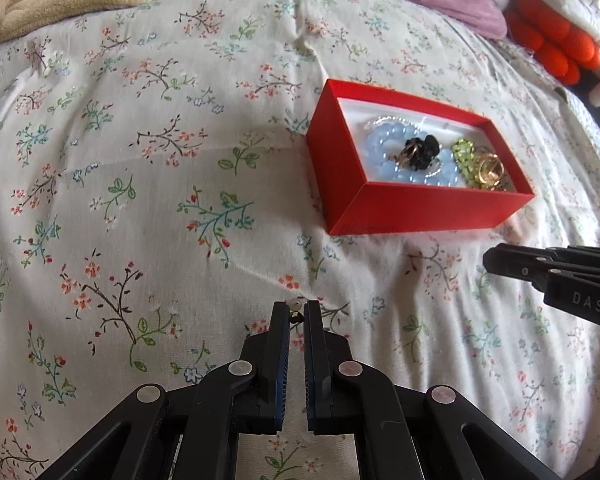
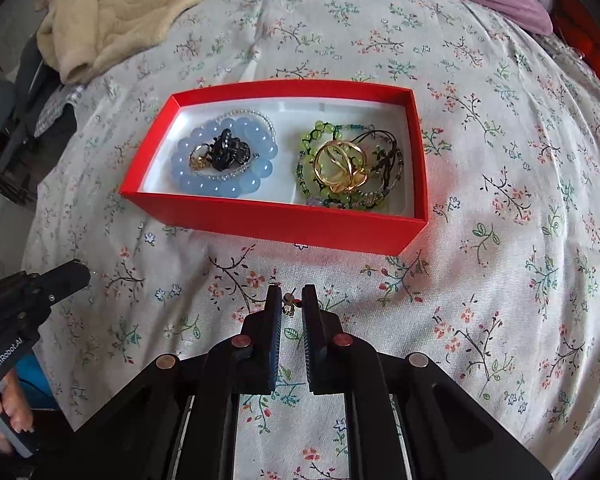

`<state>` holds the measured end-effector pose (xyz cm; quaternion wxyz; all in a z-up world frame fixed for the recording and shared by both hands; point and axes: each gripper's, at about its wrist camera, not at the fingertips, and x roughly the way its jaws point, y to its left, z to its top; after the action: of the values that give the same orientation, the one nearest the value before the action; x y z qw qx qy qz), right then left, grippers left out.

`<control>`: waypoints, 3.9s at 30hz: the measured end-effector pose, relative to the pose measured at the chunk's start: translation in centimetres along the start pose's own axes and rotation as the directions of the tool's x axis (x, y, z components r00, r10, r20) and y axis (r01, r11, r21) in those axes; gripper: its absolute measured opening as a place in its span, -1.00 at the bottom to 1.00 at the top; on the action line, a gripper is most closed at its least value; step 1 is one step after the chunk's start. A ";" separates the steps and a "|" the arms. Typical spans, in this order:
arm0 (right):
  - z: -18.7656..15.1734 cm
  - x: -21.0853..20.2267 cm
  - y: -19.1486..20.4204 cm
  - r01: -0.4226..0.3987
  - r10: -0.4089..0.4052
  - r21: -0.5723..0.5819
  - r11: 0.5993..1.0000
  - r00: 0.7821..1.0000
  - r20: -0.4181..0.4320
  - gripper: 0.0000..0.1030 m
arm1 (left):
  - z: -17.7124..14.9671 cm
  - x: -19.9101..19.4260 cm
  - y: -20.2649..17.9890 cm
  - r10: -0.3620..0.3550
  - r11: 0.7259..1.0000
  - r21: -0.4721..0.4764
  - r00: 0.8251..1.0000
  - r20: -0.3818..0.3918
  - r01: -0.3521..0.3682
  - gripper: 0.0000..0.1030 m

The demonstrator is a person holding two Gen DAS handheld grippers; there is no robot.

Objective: Organize jewelry

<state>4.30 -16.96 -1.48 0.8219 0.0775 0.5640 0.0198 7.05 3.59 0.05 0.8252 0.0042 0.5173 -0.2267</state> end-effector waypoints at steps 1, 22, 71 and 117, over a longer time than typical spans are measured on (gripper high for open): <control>-0.1 -0.2 -0.1 -0.002 0.002 0.000 1.000 1.000 0.002 -0.79 | 0.1 -0.1 -0.1 -0.002 1.000 0.000 1.000 0.002 0.002 -0.98; 0.8 -4.2 -0.6 -0.056 0.052 0.039 0.998 0.994 0.092 -0.79 | 2.2 -1.0 -1.1 -0.063 0.998 0.002 0.998 0.030 0.063 -0.98; 3.5 -5.0 -4.9 -0.106 0.077 0.161 0.981 0.981 0.178 -0.05 | 6.3 1.5 -5.1 0.002 1.000 -0.018 0.998 0.064 -0.001 0.53; -6.3 -8.0 0.5 0.247 -0.251 0.045 0.968 0.951 0.180 1.00 | -3.6 -3.8 -4.5 0.316 0.947 -0.096 0.945 0.081 -0.308 0.99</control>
<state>-4.43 -16.76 3.81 0.8654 0.0164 0.4911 -0.0976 0.91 1.80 2.62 0.8740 0.0415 0.4788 -0.0717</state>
